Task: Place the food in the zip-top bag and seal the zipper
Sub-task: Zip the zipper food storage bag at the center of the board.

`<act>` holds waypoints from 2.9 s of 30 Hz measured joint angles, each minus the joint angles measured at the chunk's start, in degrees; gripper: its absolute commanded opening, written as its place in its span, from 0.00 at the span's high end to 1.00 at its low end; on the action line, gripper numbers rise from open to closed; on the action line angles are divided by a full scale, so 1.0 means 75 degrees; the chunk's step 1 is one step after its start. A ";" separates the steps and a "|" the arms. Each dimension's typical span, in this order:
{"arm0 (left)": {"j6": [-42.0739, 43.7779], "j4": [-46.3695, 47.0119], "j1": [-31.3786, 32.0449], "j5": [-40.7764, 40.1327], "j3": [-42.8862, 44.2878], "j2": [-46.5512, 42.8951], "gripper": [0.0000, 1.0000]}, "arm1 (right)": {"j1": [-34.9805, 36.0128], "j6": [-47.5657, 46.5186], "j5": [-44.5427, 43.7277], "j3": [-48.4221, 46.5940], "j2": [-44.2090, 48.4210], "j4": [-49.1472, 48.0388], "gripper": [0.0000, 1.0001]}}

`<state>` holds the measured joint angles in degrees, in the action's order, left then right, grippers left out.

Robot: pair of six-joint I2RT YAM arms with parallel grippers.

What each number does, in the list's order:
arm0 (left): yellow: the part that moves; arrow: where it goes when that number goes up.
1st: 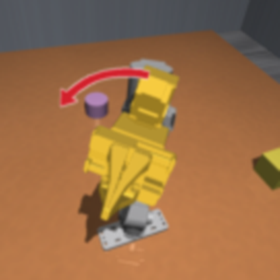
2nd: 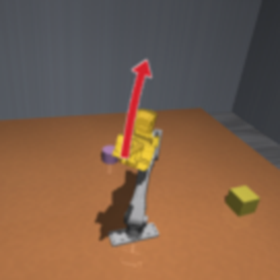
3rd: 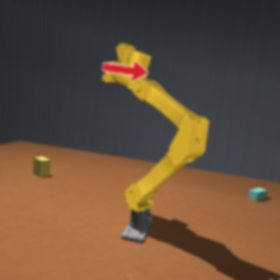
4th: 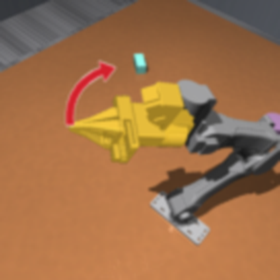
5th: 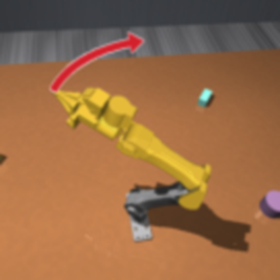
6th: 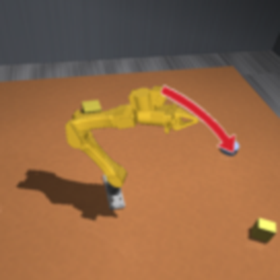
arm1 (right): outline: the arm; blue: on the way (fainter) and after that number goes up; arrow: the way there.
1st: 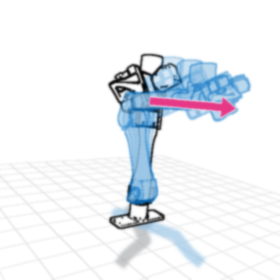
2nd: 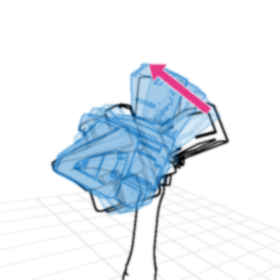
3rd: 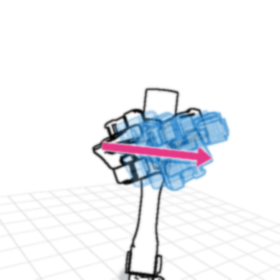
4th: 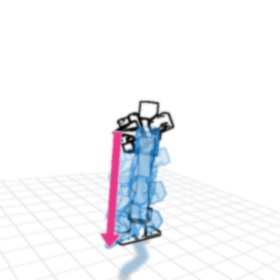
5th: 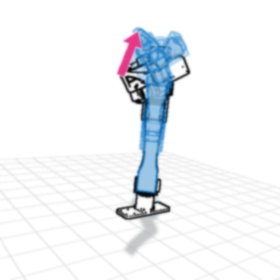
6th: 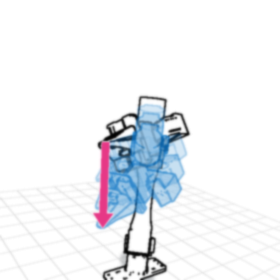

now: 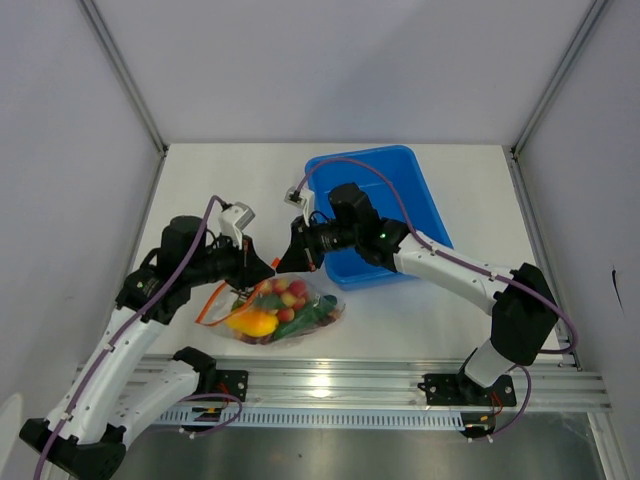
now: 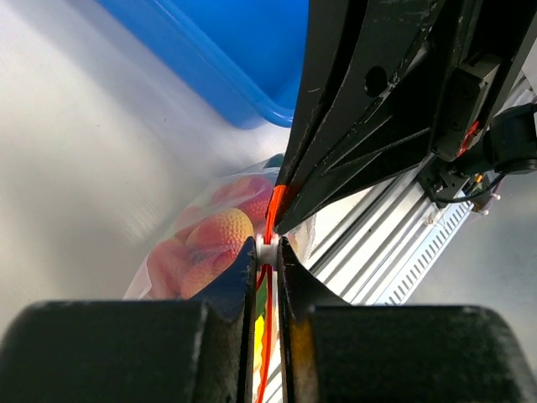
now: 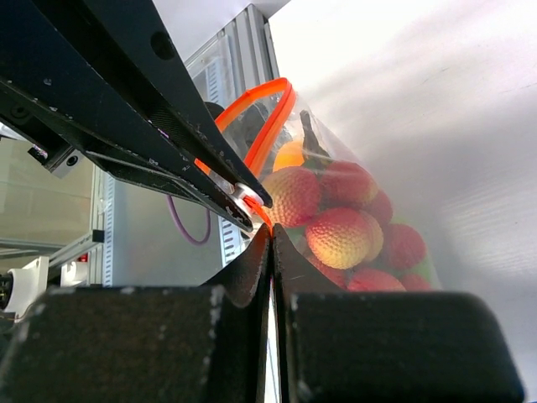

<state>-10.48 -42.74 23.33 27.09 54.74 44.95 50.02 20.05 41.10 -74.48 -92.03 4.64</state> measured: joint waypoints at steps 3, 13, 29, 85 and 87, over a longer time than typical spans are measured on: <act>0.0003 -0.0058 0.0000 0.0000 0.0000 -0.0023 0.99 | 0.0000 0.0050 0.0003 0.0023 0.0000 -0.0029 1.00; 0.0286 -0.0192 0.0000 0.0230 -0.0108 -0.0356 1.00 | -0.0146 -0.0376 0.0586 -0.0399 -0.0099 0.0676 0.80; 0.0542 -0.0321 0.0000 0.0498 -0.0108 -0.0376 1.00 | -0.0309 -0.2486 0.1915 -0.2661 -0.1454 0.3465 0.62; 0.0256 -0.0641 -0.0050 -0.0035 0.0064 -0.0338 0.99 | 0.0309 -0.1469 -0.5391 -0.0731 0.0606 0.1993 1.00; 0.0251 -0.0699 -0.0050 -0.0050 0.0108 -0.0423 0.99 | 0.0146 -0.1466 -0.5502 -0.0673 0.0720 0.2017 1.00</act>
<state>-8.60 -47.99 22.96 26.72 55.55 41.78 51.11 9.06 -0.16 -79.53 -86.63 19.77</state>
